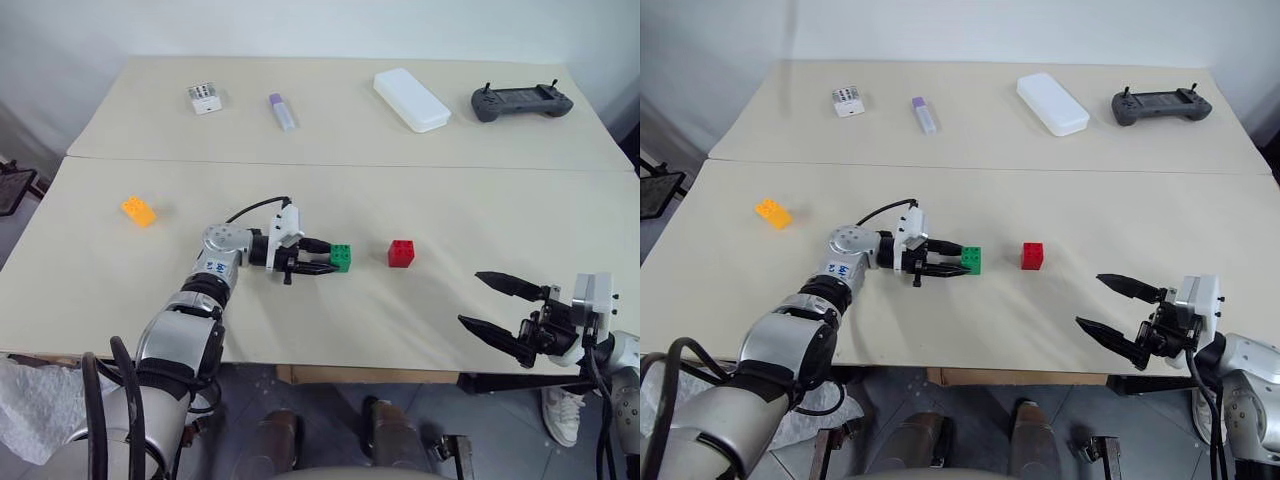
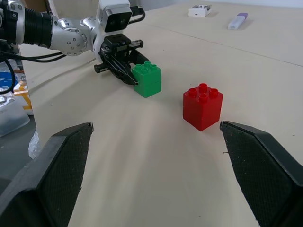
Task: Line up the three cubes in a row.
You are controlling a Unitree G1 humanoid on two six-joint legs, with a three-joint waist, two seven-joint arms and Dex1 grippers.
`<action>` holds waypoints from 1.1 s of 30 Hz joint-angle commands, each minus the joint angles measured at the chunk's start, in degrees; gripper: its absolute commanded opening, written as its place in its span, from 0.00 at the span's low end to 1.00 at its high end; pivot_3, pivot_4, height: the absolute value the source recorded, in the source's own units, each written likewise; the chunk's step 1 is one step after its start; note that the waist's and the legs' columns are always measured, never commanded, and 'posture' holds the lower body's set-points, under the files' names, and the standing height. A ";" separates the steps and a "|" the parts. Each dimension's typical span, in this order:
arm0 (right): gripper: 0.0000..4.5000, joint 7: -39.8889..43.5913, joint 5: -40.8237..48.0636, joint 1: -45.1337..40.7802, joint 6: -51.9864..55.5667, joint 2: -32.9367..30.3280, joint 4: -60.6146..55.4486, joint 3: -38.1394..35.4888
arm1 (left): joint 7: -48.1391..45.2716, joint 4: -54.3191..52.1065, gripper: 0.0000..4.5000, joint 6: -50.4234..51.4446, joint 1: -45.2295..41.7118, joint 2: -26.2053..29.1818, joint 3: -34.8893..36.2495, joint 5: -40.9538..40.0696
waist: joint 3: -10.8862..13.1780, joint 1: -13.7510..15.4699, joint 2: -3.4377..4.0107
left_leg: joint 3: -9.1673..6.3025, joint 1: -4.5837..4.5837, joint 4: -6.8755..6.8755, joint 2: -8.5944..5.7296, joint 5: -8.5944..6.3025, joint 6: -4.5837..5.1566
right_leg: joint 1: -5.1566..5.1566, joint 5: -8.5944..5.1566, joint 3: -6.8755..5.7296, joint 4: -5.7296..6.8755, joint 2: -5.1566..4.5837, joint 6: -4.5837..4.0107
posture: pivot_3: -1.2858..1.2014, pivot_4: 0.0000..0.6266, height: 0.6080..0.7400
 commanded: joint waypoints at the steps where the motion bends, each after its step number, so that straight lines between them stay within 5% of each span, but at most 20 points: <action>1: 1.00 -0.60 1.77 1.29 0.26 -0.50 -3.18 -2.35 | 3.04 0.43 0.39 -0.75 -1.62 -0.92 0.54 1.41 | 0.00 0.02 0.00 | -0.01 -0.01 0.01 0.00 0.00 0.00 | 0.00 0.00 0.00 0.00 0.00 0.01 | 0.52 0.24 1.00; 11: 1.00 -2.43 2.97 5.09 0.84 -0.12 -6.77 -3.56 | 2.47 1.69 0.39 0.95 -3.75 -2.51 1.55 2.33 | 0.02 -0.13 -0.03 | 0.01 0.00 0.02 0.01 -0.01 0.01 | 0.00 0.01 0.00 0.01 0.02 0.01 | 0.52 0.24 1.00; 19: 1.00 -3.40 2.94 4.22 0.68 0.02 -6.63 -2.42 | 2.39 1.10 0.98 0.96 -3.28 -0.50 3.53 2.38 | 0.02 -0.21 -0.03 | 0.01 0.00 0.02 0.01 -0.01 0.01 | 0.00 0.01 0.00 0.02 0.02 0.01 | 0.52 0.24 1.00; 25: 1.00 -2.83 1.97 -2.20 -0.41 1.84 -3.28 2.06 | -2.61 -3.94 0.99 -1.20 2.72 5.93 7.24 -1.88 | 0.02 -1.00 -0.03 | 0.06 0.05 0.01 0.07 0.00 -0.01 | -0.07 0.01 0.04 0.09 0.05 0.01 | 0.52 0.24 1.00; 28: 1.00 -2.94 2.87 -7.43 1.10 2.96 -1.27 4.46 | -0.87 -12.13 0.99 -4.58 9.28 8.29 10.90 -6.05 | 0.02 -1.33 -0.03 | 0.04 0.01 0.01 0.12 0.00 -0.03 | -0.18 0.00 0.02 0.18 0.01 0.00 | 0.52 0.24 1.00; 33: 1.00 -1.61 1.12 -17.45 0.57 6.00 1.69 11.02 | 12.43 -48.03 0.99 7.20 36.00 10.17 20.02 -15.69 | 0.01 -2.18 -0.02 | 0.03 -0.02 -0.02 0.31 -0.03 -0.05 | -0.36 -0.01 0.10 0.29 -0.10 -0.05 | 0.52 0.24 1.00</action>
